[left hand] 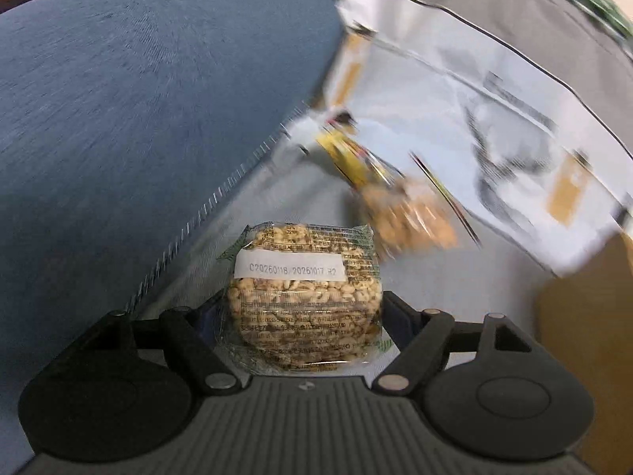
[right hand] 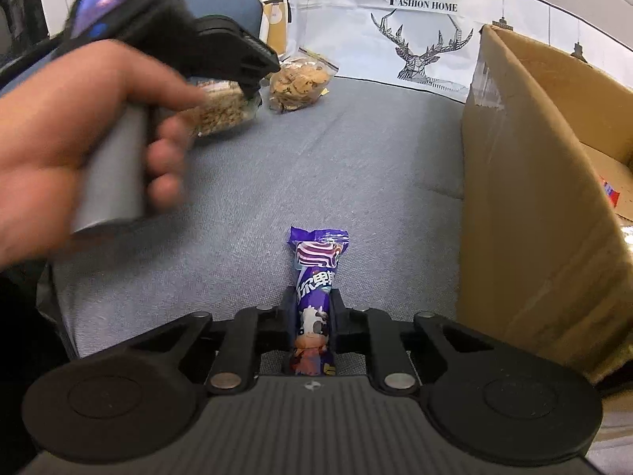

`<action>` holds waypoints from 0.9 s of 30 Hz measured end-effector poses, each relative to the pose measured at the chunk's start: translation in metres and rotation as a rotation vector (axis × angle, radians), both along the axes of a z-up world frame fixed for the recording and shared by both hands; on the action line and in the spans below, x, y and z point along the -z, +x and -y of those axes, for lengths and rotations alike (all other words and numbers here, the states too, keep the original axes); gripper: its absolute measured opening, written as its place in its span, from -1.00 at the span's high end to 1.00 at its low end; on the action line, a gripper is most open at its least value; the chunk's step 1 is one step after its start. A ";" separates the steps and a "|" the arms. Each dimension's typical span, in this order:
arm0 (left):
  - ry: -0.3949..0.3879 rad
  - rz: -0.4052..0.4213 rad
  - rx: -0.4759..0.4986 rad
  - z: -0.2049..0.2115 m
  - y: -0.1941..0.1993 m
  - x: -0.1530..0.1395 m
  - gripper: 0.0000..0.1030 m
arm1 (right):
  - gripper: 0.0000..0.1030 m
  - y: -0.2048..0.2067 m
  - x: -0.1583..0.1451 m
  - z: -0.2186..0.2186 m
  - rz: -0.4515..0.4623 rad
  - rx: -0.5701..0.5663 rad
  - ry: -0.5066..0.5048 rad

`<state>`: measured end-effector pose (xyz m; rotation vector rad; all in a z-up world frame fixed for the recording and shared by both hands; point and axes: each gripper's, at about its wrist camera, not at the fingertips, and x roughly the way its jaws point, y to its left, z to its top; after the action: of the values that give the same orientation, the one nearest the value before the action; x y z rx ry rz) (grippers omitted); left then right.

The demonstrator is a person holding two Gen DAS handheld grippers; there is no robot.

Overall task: Organize snacks
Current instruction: 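Grasp the purple candy with the right tool while the left tool grasps the granola bag, then carry the purple candy and granola bag over the box with both tools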

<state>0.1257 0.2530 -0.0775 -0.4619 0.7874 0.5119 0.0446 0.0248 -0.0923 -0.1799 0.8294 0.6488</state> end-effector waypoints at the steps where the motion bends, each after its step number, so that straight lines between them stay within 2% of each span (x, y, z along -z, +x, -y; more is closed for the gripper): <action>1: -0.007 -0.006 0.033 0.006 -0.008 -0.002 -0.62 | 0.70 -0.001 -0.002 0.002 0.002 0.006 0.005; 5: -0.027 -0.001 0.178 0.030 -0.046 -0.013 -0.62 | 0.70 -0.009 -0.014 0.011 0.026 0.012 0.041; 9: -0.040 0.120 0.283 0.047 -0.083 -0.036 -0.62 | 0.70 -0.014 -0.040 0.022 0.071 -0.004 0.066; 13: -0.042 0.231 0.328 0.061 -0.117 -0.054 -0.62 | 0.70 -0.017 -0.087 0.046 0.131 0.011 0.125; 17: -0.059 0.267 0.332 0.080 -0.137 -0.054 -0.62 | 0.70 -0.030 -0.119 0.081 0.224 0.022 0.175; 22: -0.075 0.266 0.347 0.098 -0.161 -0.053 -0.62 | 0.70 -0.048 -0.115 0.126 0.266 0.091 0.248; 27: -0.059 0.262 0.368 0.104 -0.166 -0.050 -0.62 | 0.70 -0.047 -0.111 0.140 0.282 0.144 0.263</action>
<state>-0.0405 0.1487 -0.0275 -0.4165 0.6164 0.0833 -0.0020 -0.1153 0.0189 0.0275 0.4756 0.5743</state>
